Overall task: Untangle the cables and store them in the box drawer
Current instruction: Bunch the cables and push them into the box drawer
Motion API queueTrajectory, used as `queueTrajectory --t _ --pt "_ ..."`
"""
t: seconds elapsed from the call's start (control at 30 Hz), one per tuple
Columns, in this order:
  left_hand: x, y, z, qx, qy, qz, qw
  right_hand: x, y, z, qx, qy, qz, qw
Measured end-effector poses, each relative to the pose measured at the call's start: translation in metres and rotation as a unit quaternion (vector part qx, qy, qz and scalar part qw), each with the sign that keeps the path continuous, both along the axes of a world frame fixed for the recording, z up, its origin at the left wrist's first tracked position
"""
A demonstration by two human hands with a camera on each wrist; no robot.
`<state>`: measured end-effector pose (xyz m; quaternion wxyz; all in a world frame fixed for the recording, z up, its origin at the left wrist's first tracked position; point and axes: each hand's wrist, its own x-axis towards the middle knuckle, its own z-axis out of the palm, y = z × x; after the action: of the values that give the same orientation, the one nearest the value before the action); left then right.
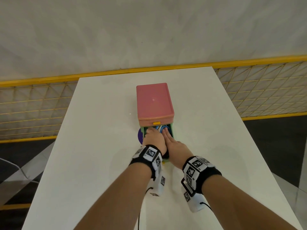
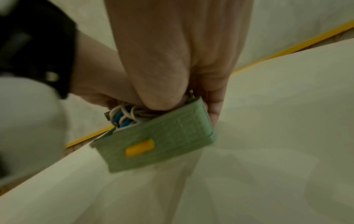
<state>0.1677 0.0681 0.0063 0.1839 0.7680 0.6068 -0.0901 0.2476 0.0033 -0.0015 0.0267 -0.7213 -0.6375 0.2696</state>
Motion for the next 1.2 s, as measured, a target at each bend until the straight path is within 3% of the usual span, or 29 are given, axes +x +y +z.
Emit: queueTrajectory --t 0.13,0.23,0.43,0.57,0.63,0.8,0.9,0.97,1.07,1.2 --pt "-0.016 -0.005 -0.011 0.038 0.006 -0.085 0.996 0.005 0.007 0.008 -0.028 0.036 0.001 0.999" --pt "-0.007 -0.012 -0.023 0.099 0.023 -0.057 0.993 0.002 0.002 0.002 0.003 0.004 0.001 1.0" --pt "-0.003 -0.012 -0.011 0.041 -0.021 0.0 0.999 -0.006 -0.009 -0.006 0.045 -0.002 -0.051 0.998" --pt "-0.029 -0.002 -0.004 -0.017 -0.098 -0.08 0.992 -0.005 -0.006 -0.009 0.032 -0.009 -0.038 0.999" --pt "-0.035 -0.004 -0.002 -0.046 -0.083 -0.102 0.99 -0.001 0.0 -0.006 0.017 -0.007 -0.013 1.0" --pt "-0.009 -0.019 -0.019 0.059 -0.019 -0.01 0.998 -0.001 -0.008 -0.006 0.055 0.019 -0.029 0.998" --pt "-0.008 -0.018 -0.022 0.042 -0.049 -0.013 0.998 -0.004 -0.012 -0.009 0.102 0.035 -0.022 0.994" --pt "-0.007 -0.017 -0.033 0.02 -0.09 -0.029 0.995 -0.003 -0.014 -0.007 0.096 0.033 -0.02 0.995" --pt "-0.019 -0.018 -0.013 -0.01 -0.103 -0.025 0.994 -0.002 -0.017 -0.006 0.055 0.039 -0.011 0.998" --pt "-0.05 -0.021 -0.006 -0.012 -0.121 -0.151 0.981 -0.004 -0.02 -0.003 0.056 -0.077 0.026 0.995"
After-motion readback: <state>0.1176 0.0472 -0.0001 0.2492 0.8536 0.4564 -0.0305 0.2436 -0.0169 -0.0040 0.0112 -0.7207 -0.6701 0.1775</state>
